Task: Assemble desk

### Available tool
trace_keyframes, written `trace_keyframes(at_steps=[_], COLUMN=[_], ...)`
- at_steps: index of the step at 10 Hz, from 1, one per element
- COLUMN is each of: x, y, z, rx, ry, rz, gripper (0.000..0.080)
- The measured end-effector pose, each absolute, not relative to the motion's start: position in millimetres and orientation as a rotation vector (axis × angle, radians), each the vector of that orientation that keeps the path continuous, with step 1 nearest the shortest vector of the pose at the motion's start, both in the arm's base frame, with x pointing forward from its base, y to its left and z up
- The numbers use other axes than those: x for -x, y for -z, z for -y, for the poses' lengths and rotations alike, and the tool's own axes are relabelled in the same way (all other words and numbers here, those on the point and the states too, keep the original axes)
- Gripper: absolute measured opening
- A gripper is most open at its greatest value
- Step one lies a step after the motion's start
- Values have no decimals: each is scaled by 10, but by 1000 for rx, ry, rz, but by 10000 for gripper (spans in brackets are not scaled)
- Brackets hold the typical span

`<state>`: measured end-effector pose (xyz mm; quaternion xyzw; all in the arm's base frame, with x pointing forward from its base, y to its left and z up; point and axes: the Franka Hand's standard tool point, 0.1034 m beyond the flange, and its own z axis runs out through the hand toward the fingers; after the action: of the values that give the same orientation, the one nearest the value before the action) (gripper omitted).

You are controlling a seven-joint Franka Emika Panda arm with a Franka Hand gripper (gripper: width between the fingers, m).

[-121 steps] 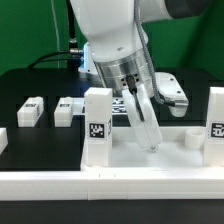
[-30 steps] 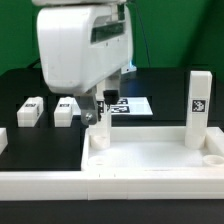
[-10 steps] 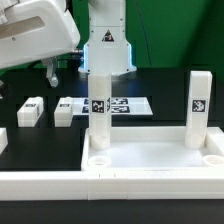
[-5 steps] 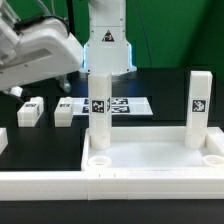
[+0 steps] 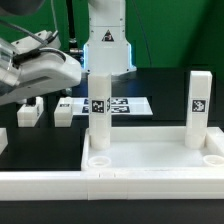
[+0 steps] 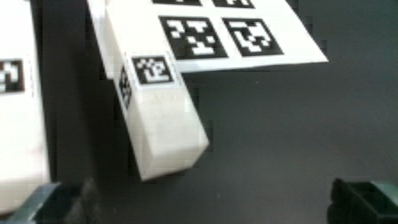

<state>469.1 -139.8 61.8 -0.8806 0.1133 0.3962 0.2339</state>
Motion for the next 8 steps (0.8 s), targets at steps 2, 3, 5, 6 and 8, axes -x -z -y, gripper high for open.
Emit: trace_keyframes(at_steps=[2,3,5,6,8], x=[-4739,-4733,-4524,-4395,-4401], y=[-632,-622,-495,-436,-423], z=[1373,1374,1342,1314,1316], rx=[2444,2442,2428,2405,2395], ry=[-1058,-1060,-1130,-1191,-1204], rz=[-297,-298,-295,-301,-337], gripper=[649,649,649,649,649])
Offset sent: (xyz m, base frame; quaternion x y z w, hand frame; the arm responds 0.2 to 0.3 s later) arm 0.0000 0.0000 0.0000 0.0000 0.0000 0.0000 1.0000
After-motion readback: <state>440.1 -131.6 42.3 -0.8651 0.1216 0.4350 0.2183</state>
